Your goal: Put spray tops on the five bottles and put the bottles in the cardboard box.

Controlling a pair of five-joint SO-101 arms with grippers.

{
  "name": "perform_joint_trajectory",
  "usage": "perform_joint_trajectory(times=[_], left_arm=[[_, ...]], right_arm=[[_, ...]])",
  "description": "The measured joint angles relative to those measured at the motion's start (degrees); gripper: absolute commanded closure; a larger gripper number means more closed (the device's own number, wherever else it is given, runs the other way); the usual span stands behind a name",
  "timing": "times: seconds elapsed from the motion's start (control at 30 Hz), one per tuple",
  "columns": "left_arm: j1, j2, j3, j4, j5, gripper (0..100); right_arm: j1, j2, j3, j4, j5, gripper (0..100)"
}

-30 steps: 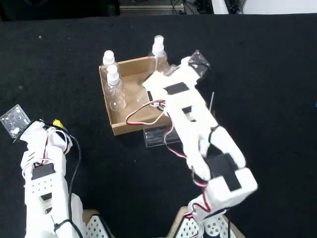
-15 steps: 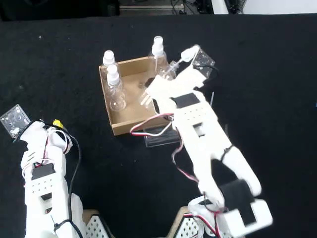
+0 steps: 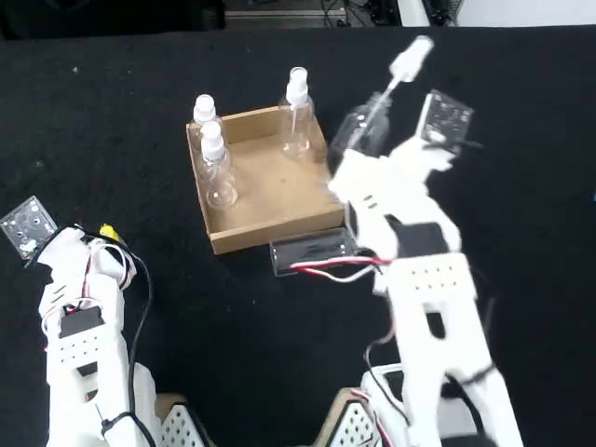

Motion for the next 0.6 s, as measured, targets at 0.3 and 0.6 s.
perform_joint_trajectory(times=[0.3,0.6], left_arm=[[0.0,0.0,0.0,0.0,0.0,91],[0.0,0.0,0.0,0.0,0.0,91]], right_arm=[[14.24,-12.22,18.37,-25.93,15.65,98.8],[16.7,-12.84,27.43,-57.41,25.93,98.8]])
